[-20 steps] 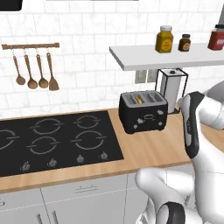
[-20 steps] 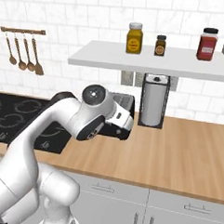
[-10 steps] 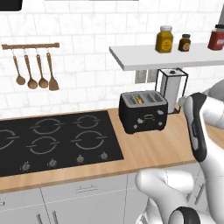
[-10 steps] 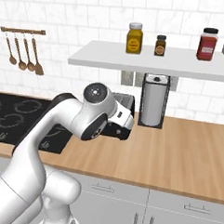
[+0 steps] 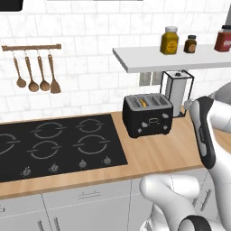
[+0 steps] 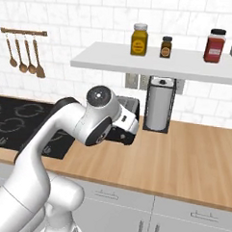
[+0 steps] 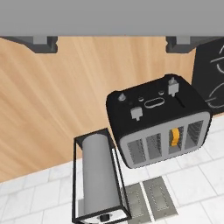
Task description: Start the toaster. Once the lever pops up, take the bread to the plate on the dining counter.
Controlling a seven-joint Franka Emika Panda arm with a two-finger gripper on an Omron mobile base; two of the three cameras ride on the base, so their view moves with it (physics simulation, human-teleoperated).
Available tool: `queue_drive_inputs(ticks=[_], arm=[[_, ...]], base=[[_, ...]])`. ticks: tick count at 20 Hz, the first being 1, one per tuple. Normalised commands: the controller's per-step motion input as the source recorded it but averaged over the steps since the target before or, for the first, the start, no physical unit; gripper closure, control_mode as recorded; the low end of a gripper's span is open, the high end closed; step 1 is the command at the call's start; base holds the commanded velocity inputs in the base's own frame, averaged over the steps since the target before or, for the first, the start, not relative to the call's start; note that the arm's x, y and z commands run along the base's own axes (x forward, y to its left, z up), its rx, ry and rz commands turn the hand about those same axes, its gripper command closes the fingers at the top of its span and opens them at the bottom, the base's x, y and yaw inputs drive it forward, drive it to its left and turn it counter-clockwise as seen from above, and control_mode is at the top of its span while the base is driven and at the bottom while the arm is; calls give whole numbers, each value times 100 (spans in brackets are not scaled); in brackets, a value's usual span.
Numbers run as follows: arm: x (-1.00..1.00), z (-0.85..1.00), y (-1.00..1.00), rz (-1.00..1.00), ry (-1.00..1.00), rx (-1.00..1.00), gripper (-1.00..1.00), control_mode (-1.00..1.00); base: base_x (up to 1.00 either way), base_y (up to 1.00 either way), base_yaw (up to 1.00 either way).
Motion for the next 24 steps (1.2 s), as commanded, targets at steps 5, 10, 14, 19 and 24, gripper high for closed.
queue_drive_inputs(ticks=[5, 10, 14, 19, 24], arm=[[0, 0, 0, 0, 0, 0, -100, -100], [0, 0, 0, 0, 0, 0, -100, -100], [0, 0, 0, 0, 0, 0, -100, -100], [0, 0, 0, 0, 0, 0, -100, -100], [0, 0, 0, 0, 0, 0, -100, -100]], base=[[0, 0, 0], [0, 0, 0], [0, 0, 0], [0, 0, 0], [0, 0, 0]])
